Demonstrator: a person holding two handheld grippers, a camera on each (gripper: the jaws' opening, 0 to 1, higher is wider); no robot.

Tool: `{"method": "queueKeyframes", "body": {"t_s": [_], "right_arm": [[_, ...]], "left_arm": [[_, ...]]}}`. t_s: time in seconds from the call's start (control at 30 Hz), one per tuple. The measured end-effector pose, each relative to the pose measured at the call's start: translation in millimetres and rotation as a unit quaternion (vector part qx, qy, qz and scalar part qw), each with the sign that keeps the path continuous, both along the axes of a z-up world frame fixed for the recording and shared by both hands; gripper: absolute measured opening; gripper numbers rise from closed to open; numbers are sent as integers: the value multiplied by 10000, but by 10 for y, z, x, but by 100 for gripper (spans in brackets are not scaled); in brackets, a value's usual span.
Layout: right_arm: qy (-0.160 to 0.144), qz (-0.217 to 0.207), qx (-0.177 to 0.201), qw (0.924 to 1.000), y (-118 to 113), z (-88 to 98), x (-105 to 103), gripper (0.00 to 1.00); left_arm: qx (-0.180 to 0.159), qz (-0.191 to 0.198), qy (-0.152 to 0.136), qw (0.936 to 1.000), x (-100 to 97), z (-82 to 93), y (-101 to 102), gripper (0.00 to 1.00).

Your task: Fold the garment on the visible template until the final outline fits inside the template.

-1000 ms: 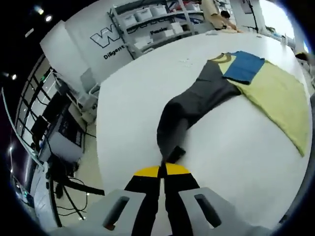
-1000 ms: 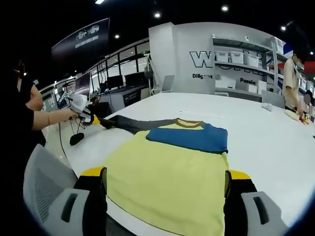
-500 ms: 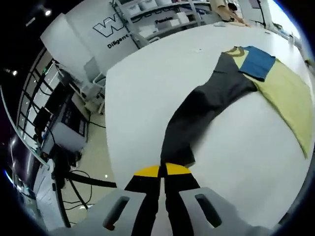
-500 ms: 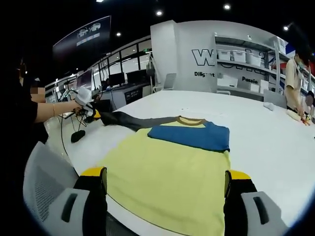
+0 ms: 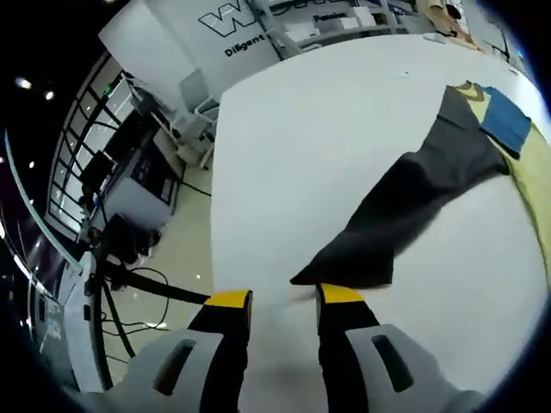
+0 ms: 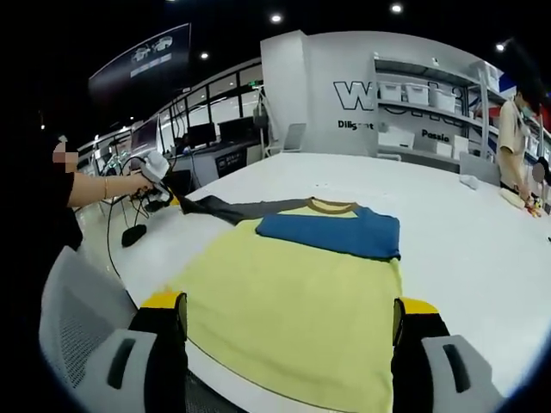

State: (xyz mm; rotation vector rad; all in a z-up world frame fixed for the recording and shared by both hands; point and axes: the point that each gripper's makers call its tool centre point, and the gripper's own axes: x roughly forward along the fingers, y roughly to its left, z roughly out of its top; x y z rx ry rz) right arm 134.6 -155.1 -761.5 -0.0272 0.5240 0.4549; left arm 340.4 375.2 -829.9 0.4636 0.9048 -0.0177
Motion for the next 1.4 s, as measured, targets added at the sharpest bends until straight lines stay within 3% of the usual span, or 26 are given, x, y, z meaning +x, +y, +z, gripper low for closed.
{"method": "queueKeyframes", "body": {"t_s": [0.1,0.23,0.47,0.6,0.7,0.9,1.1,1.23,1.4], "right_arm": [[6,-7,-24,10000,-8,-8,0,99],[5,-14,-4,10000,-7,-8,1,99],[27,14,-26,10000,4,-19,-8,99],[20,5,-7,10000,6,-15,-7,99],[27,8,-7,10000,7,-16,-9,99],[26,-23,6,10000,-5,-11,-4,99],[55,-55,13,10000,-21,-23,7,99],[81,-75,4,9999,-32,-33,8,99],[96,-87,-43,9999,-45,-46,6,99]], "left_arm": [[-352,365,-143,9986,-63,6,-10,42],[-706,219,-179,9971,-155,5,-147,47],[-1192,-80,-148,9927,-233,-53,-452,66],[-1364,-59,-224,9904,-209,-63,-520,62],[-1707,233,-180,9849,-199,-131,-570,59],[-1776,429,-251,9829,-143,-201,-562,50],[-2020,642,-273,9769,-69,-228,-588,44],[-1700,576,-408,9829,-3,-245,-543,38],[-1756,503,-394,9824,-2,-236,-608,35]]}}
